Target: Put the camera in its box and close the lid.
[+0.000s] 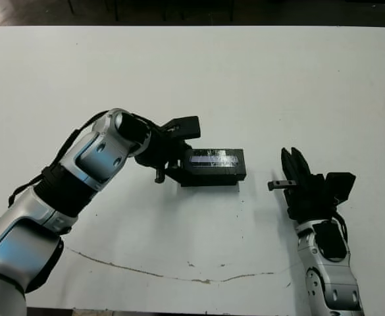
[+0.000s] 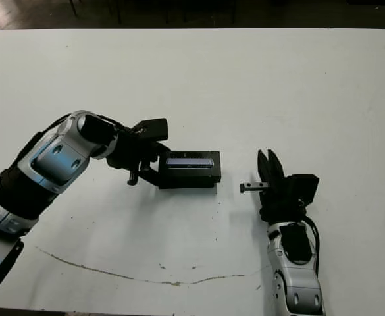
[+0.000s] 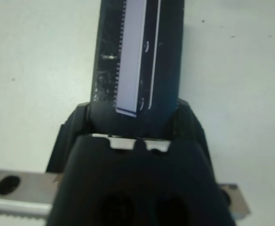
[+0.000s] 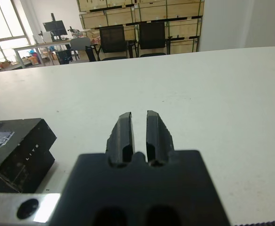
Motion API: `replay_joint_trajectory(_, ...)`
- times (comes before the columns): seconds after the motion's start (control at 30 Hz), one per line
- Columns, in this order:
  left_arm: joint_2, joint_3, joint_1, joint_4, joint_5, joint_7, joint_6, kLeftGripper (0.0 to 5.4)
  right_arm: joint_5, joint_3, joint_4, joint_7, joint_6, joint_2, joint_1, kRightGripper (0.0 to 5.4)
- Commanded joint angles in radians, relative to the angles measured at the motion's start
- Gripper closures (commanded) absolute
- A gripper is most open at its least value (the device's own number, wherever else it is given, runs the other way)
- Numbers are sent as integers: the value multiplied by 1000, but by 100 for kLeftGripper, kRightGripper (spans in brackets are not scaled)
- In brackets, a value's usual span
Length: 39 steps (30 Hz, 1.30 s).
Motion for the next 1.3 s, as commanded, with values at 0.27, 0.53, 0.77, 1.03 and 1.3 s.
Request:
replay_joint_trajectory(0.27, 33, -55, 15, -72, 27, 36, 121, 357, -5, 4, 18, -11, 12, 4, 14, 540)
replay_joint_trajectory(0.53, 51, -85, -4, -43, 28, 6, 108, 359, -12, 12, 21, -11, -1, 4, 14, 540)
replay_joint_trajectory(0.77, 51, -96, -9, 3, 27, 7, 89, 365, -13, 17, 4, -28, 21, 9, 25, 540)
replay_joint_trajectory(1.03, 38, -106, -23, 101, 45, 18, 44, 365, -1, 14, -1, -19, 14, 5, 35, 540)
replay_joint_trajectory(1.3, 36, -124, -28, 155, 59, 23, 5, 365, -2, 15, -7, -18, 13, 3, 40, 540)
